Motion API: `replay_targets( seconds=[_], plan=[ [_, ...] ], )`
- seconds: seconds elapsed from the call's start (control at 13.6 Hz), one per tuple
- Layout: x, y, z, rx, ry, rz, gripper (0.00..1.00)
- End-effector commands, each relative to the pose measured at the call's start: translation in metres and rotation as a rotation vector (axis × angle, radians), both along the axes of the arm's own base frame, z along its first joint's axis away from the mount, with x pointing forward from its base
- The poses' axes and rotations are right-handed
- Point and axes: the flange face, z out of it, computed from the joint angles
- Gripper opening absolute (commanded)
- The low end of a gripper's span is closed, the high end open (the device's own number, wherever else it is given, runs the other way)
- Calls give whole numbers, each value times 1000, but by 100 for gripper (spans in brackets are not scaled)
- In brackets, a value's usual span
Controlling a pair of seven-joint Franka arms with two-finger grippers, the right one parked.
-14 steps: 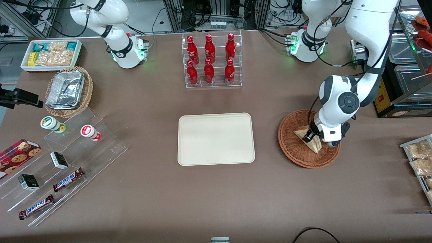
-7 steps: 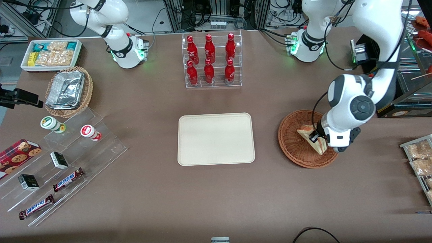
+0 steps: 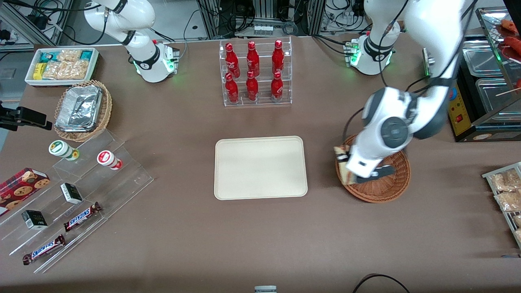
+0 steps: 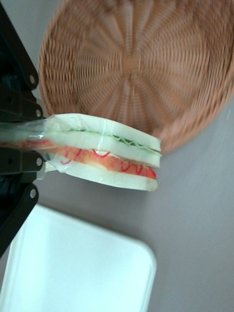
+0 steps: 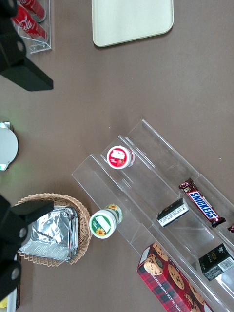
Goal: Place sandwich from basket to tray
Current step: 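Lift the sandwich and carry it over the white tray, then lower the sandwich onto the tray and open the left gripper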
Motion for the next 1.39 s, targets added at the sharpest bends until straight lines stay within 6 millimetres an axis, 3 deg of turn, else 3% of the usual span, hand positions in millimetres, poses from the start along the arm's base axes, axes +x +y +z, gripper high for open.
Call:
replay_targets(
  seconds=[0.0, 0.22, 0.44, 0.66, 0.81, 1.32],
  plan=[
    [8, -70, -20, -17, 11, -37, 0],
    [-8, -157, -40, -9, -1, -8, 0],
    [-27, -223, -54, -18, -16, 33, 0],
    [-49, -275, -73, -17, -24, 63, 0],
    [-54, -290, -81, -2, -50, 75, 0],
    [-42, -289, -89, 3, -74, 95, 0]
  ],
)
